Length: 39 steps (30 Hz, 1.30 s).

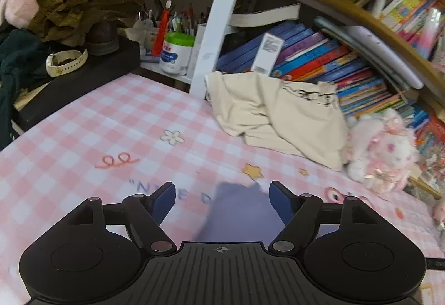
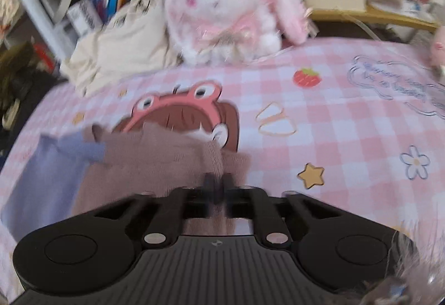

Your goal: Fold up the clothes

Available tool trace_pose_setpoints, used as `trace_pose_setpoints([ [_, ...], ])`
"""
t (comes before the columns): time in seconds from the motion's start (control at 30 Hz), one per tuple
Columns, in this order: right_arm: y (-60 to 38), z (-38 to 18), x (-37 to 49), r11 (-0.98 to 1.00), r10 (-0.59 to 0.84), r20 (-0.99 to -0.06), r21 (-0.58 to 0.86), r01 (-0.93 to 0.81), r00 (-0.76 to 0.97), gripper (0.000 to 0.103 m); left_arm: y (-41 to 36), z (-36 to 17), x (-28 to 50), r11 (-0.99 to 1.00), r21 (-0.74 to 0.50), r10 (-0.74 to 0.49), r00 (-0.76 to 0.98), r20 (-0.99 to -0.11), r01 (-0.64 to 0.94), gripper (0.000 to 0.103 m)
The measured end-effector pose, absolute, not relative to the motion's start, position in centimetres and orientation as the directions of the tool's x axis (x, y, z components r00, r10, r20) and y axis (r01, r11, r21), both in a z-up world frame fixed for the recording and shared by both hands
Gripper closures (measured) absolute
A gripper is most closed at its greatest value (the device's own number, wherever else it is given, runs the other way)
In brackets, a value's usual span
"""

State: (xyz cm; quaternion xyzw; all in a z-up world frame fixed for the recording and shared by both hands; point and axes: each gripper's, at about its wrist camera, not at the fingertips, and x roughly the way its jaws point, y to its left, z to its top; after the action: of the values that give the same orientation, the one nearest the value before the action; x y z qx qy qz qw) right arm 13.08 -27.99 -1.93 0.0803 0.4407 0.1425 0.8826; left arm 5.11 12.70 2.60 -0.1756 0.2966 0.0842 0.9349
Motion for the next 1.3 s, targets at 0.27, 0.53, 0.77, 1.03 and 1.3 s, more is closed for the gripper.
trace_pose_setpoints([
  [0.27, -29.2, -3.0, 13.4, 0.931, 0.365, -0.763, 0.295, -0.216, 0.533, 0.096, 8.0, 2.9, -1.0, 0.917, -0.261, 0.087, 0.789, -0.609, -0.302, 0.019],
  [0.53, -30.8, -2.1, 12.1, 0.929, 0.370, -0.740, 0.282, -0.239, 0.562, 0.062, 5.0, 2.7, -4.9, 0.907, -0.201, 0.154, 0.736, -0.659, -0.370, 0.013],
  [0.77, -31.0, -0.4, 8.3, 0.925, 0.365, -0.712, 0.206, -0.319, 0.600, 0.036, 3.8, 2.6, -7.1, 0.880, -0.179, 0.205, 0.693, -0.691, -0.439, 0.011],
  [1.03, -28.7, 0.7, 4.0, 0.891, 0.403, -0.678, 0.138, -0.432, 0.614, 0.020, 3.6, 1.3, -8.8, 0.832, -0.228, 0.178, 0.634, -0.753, -0.505, 0.009],
  [1.3, -27.0, -0.2, 0.5, 0.854, 0.446, -0.715, 0.160, -0.494, 0.539, 0.017, 3.2, 0.2, -9.2, 0.808, -0.266, 0.127, 0.598, -0.791, -0.525, 0.009],
])
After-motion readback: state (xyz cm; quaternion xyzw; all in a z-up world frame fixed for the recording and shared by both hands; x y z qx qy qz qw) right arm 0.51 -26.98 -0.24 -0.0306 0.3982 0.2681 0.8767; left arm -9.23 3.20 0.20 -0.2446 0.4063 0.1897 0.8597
